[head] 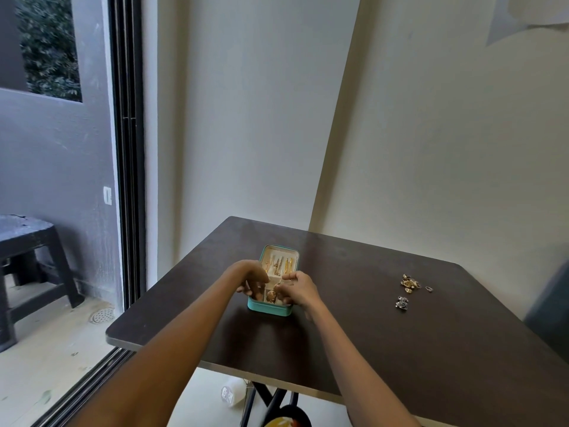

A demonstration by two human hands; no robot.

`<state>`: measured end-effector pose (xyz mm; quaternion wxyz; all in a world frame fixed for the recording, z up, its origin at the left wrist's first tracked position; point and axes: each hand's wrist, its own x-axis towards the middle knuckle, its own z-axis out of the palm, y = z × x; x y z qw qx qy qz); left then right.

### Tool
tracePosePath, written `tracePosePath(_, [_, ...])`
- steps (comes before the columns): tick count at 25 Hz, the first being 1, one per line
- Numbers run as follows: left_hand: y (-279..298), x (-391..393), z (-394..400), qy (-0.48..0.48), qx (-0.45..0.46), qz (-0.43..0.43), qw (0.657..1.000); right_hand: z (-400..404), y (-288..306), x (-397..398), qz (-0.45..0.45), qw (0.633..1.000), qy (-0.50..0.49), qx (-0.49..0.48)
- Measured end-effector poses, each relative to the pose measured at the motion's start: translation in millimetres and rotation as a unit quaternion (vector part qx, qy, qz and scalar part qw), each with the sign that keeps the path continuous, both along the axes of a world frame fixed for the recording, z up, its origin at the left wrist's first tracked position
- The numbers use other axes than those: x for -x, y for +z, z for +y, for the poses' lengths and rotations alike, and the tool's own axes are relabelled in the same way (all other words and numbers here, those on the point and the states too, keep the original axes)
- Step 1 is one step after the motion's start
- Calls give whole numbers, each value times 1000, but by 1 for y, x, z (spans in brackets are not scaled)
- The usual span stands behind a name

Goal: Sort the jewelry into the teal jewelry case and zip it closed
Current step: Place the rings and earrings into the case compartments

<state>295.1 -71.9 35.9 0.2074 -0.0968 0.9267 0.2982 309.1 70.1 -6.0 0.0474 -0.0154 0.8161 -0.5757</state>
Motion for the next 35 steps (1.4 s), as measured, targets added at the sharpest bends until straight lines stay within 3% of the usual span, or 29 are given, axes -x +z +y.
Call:
tracePosePath(4, [7,-2,-4,-36,25,49,998,-1,-3,-2,40,999,12,-32])
tracePosePath(9, [4,-8,-4,-77,49,51,995,-2,0,-1,44,997,5,-63])
tracePosePath(19, [5,-16,-4,-76,30,83,993,-12,2,10,84,951,57,-292])
tracePosePath(23, [3,-17,-6,-76,25,94,992,-8,2,4,126,953,68,-266])
tracePosePath(26, [4,-17,-6,-79,26,98,992,1,6,-1,90,968,115,-204])
tracePosePath(29, [5,-16,-8,-82,19,97,992,3,6,-4,104,977,98,-160])
tracePosePath(35, [-1,-13,-8,-81,34,109,990,-1,7,-8,168,939,137,-268])
